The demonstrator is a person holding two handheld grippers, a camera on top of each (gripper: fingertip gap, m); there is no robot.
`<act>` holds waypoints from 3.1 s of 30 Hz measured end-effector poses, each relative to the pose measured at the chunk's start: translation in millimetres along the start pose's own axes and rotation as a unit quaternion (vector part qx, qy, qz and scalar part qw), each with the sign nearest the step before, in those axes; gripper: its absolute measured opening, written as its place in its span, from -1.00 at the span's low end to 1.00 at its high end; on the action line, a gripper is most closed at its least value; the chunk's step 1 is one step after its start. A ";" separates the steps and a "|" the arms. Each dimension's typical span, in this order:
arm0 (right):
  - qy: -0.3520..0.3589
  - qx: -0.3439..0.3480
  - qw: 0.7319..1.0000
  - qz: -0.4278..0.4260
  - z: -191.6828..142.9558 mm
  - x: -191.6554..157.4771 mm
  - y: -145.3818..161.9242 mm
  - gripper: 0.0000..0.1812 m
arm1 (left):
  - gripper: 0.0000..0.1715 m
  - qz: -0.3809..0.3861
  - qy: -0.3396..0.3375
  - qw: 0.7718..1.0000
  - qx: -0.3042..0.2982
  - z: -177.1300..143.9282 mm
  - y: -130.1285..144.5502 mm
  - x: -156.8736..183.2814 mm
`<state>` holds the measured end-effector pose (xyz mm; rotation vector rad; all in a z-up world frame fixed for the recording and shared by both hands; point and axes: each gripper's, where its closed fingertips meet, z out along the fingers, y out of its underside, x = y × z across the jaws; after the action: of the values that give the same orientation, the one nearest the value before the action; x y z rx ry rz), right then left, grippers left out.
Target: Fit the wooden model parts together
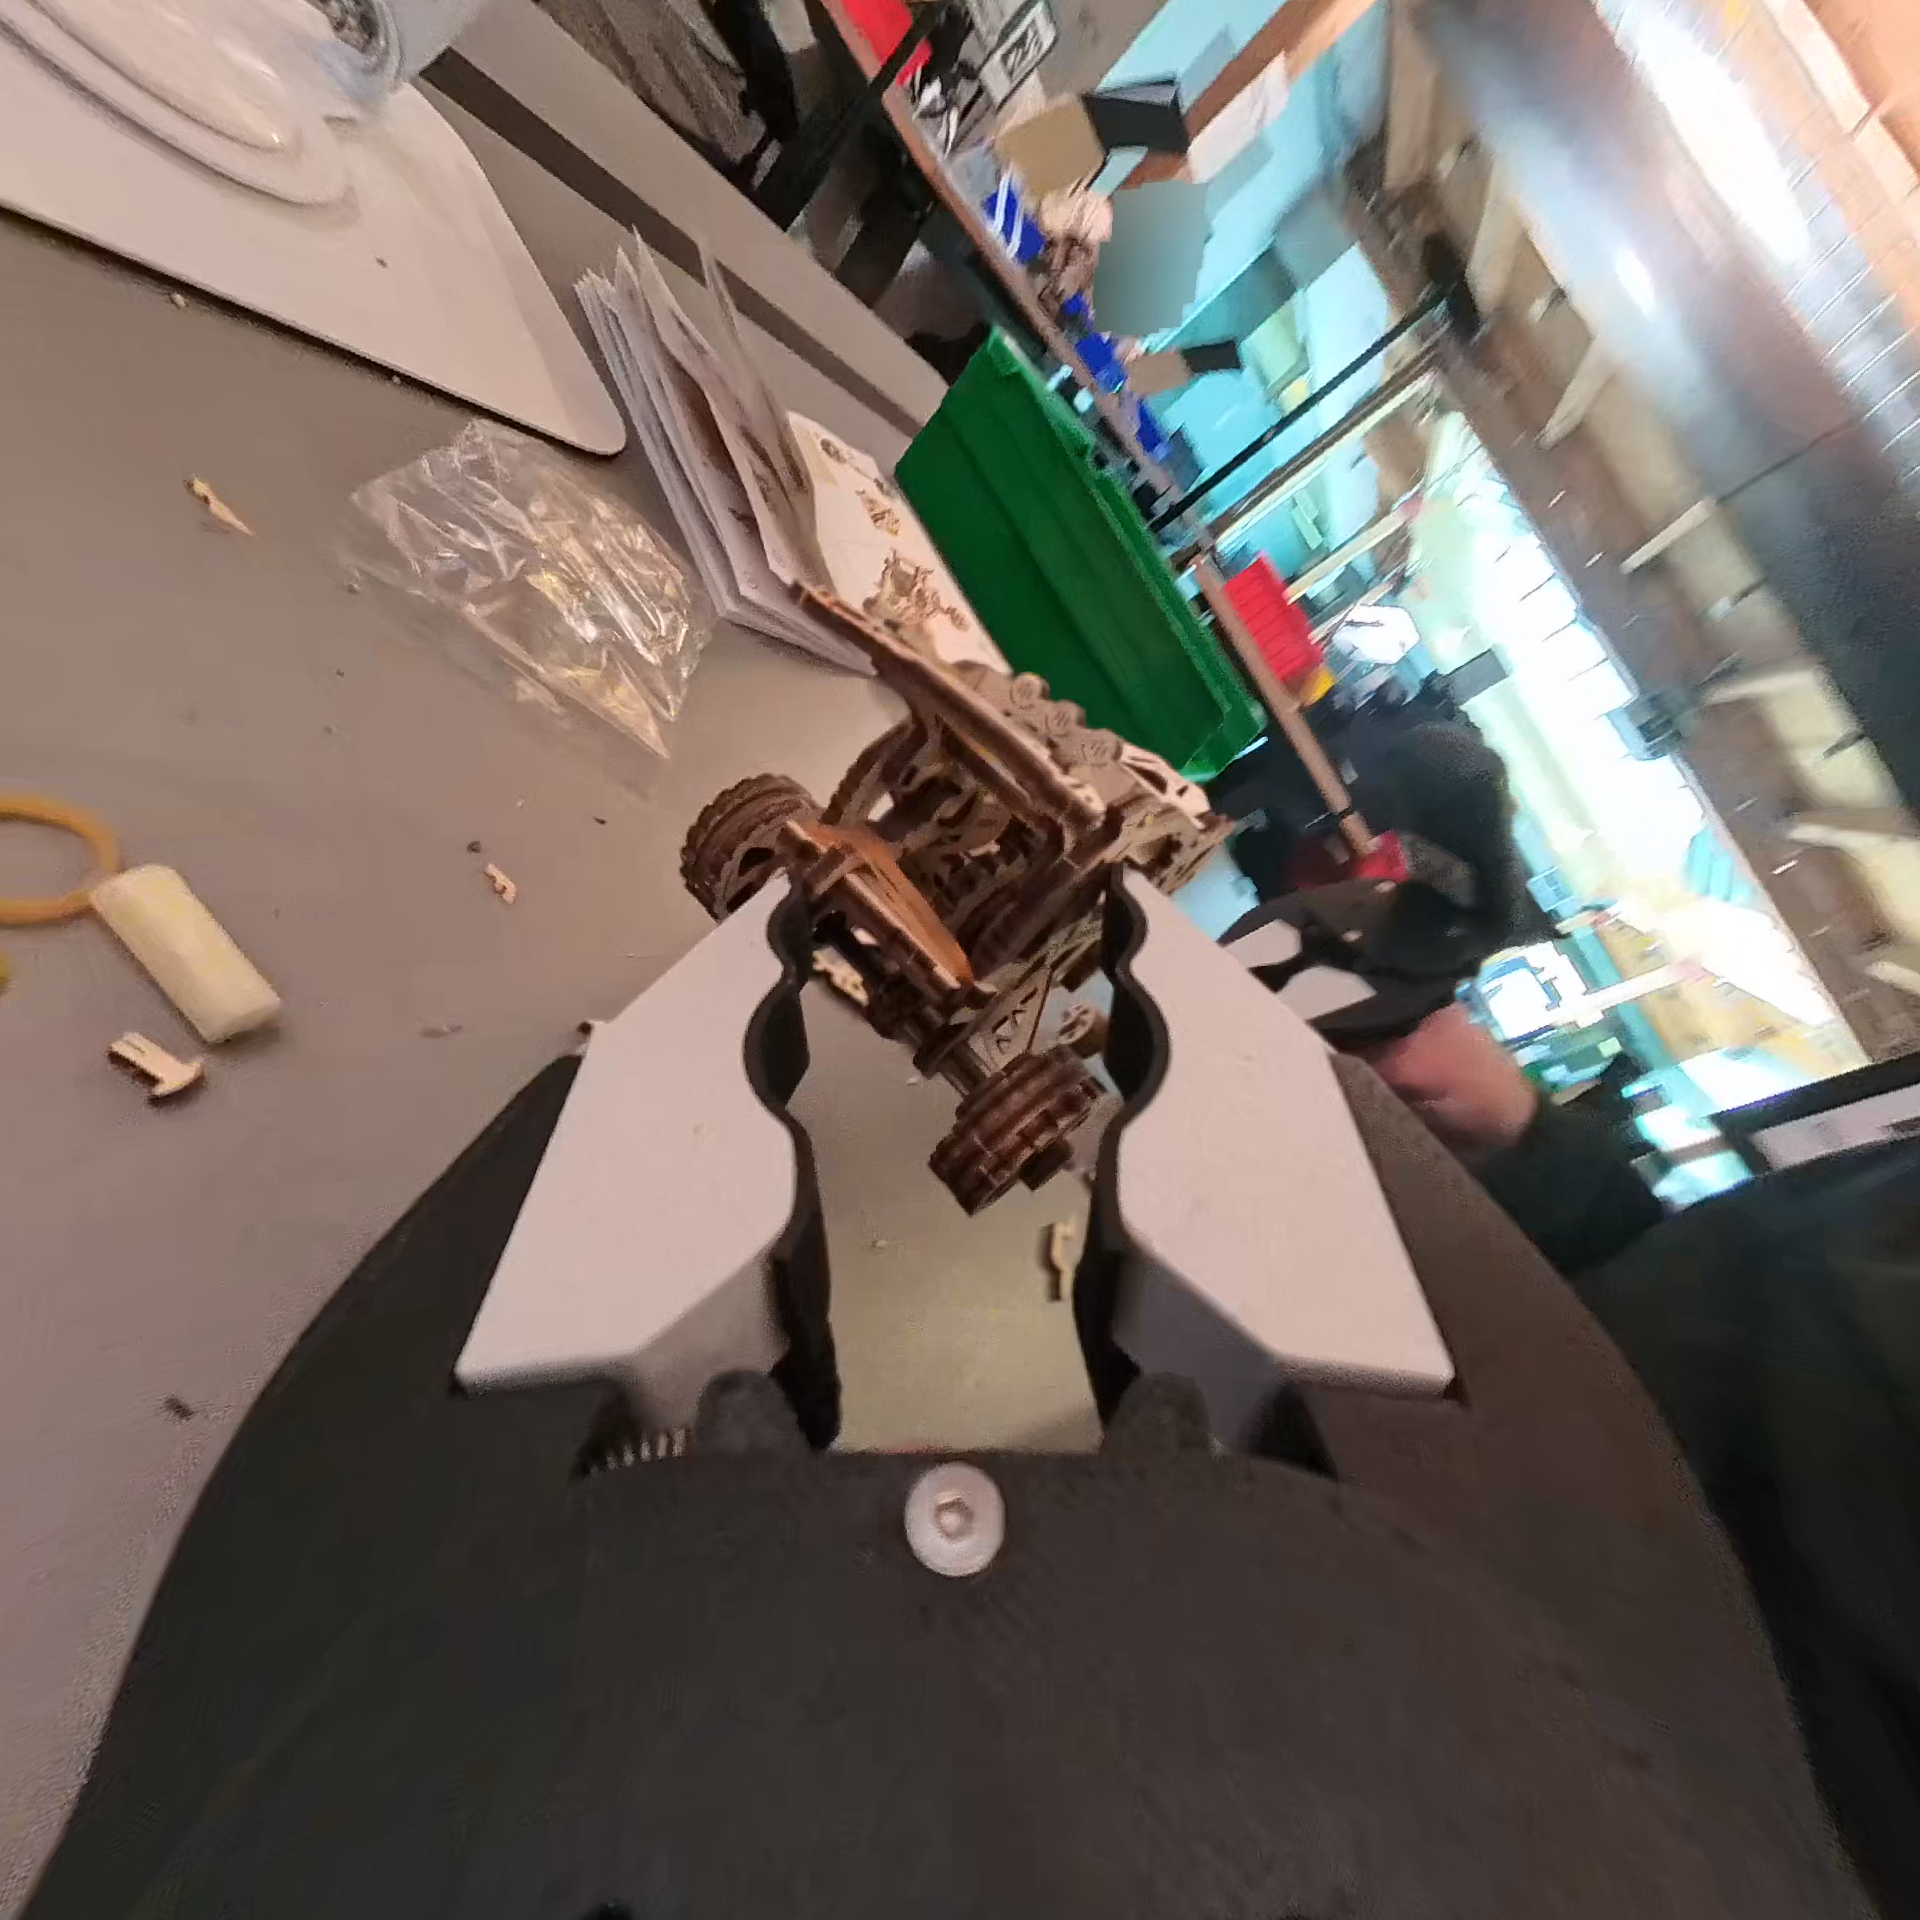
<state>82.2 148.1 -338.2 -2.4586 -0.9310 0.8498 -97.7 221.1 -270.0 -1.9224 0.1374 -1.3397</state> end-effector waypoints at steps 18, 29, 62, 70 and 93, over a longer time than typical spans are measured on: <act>-0.027 0.064 0.997 0.020 -0.8 1.0 -37.4 -1.00 | -0.38 -0.150 0.111 0.977 0.104 -11.9 -12.5 12.6; -0.022 0.057 0.995 -0.079 -3.4 -26.2 -50.3 -0.67 | -0.38 -0.129 0.103 0.984 0.063 -17.0 -6.1 24.4; -0.196 0.260 0.924 -0.203 -20.2 -79.0 -150.1 -0.81 | -0.27 -0.272 0.232 0.934 -0.019 31.9 21.7 60.4; -0.191 0.249 0.934 -0.170 -14.2 -63.3 -146.0 -0.82 | -0.19 -0.197 0.158 0.967 -0.030 28.0 29.6 47.1; -0.204 0.145 0.968 0.006 26.3 -30.3 -143.8 -0.79 | -0.66 0.007 0.082 0.993 -0.089 65.8 20.6 29.1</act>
<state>-19.9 232.7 -269.6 -2.0794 -0.8479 1.4233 -23.1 227.2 -270.9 -1.9502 0.3620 -1.5205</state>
